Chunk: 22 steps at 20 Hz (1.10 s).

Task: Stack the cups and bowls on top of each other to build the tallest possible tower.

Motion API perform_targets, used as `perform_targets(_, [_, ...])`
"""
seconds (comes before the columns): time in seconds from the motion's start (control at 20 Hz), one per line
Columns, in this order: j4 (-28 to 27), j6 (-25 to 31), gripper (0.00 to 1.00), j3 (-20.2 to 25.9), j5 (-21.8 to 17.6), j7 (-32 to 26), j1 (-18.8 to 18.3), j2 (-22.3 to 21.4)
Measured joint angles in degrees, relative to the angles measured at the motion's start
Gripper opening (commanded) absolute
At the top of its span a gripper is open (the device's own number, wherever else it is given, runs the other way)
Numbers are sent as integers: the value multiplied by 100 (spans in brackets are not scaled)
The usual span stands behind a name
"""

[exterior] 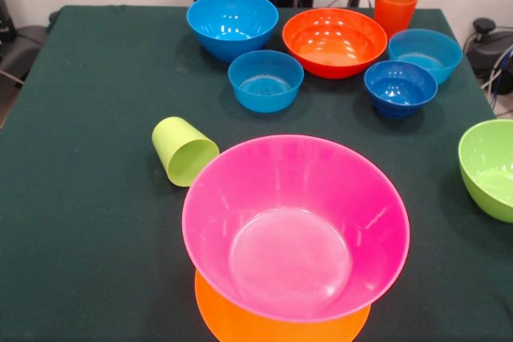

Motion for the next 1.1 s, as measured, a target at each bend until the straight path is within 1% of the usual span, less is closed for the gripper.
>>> perform_targets(0.55, [-22, -7, 100, -9, -51, 0, 1, 49])
perform_targets(1.1, [-248, -22, 100, -101, -51, 0, 193, 346])
